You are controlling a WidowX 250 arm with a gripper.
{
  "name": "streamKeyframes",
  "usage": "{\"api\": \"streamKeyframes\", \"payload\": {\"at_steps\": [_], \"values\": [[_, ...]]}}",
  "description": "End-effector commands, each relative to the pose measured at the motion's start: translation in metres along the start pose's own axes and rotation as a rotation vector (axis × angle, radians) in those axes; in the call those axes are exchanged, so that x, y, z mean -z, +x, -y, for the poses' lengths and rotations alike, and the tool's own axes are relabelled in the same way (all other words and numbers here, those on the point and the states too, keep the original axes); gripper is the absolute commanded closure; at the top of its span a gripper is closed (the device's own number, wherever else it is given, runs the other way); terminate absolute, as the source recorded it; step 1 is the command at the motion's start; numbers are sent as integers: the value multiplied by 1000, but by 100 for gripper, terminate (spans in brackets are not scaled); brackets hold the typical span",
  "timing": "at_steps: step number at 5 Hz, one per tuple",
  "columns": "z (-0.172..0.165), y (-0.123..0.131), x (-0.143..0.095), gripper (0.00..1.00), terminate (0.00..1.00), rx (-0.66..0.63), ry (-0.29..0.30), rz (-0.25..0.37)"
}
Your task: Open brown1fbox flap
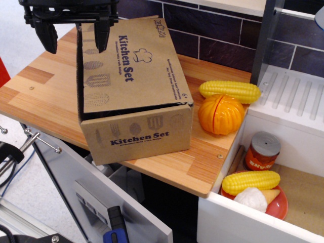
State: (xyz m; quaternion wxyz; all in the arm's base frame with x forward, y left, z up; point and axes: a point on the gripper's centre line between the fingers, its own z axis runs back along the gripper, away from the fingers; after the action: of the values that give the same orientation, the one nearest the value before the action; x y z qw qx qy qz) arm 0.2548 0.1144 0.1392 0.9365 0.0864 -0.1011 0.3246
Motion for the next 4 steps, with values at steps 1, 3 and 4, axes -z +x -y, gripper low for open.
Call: {"api": "streamKeyframes", "payload": {"at_steps": [1, 3, 4], "values": [[0, 0, 0, 0, 0, 0, 0, 0], [-3, 5, 15, 0, 0, 140, -90, 26], [-8, 6, 27, 0, 0, 97, -143, -8]]}}
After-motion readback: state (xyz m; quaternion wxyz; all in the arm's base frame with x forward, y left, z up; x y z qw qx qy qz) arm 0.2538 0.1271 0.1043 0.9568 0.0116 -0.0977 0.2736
